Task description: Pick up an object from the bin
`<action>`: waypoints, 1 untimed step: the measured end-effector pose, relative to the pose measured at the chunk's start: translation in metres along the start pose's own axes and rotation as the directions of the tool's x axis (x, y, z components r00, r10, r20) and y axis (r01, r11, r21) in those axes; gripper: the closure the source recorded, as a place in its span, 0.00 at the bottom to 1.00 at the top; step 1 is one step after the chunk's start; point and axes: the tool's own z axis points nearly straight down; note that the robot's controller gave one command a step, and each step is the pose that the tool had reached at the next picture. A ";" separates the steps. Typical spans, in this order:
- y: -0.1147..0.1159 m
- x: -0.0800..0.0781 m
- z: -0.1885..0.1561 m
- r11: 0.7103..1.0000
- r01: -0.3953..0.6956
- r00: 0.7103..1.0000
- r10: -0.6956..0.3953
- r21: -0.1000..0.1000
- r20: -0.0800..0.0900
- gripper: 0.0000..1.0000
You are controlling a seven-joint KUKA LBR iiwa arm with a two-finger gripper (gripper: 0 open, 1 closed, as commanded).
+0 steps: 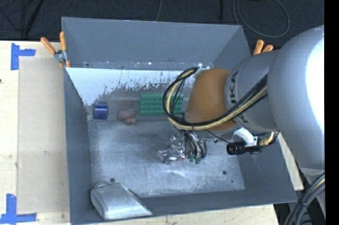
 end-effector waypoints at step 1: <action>0.007 -0.013 -0.154 0.961 0.277 0.961 -0.277 0.001 -0.002 1.00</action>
Offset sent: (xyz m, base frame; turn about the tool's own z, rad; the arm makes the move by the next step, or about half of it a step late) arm 0.0110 0.0015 0.1515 -0.2785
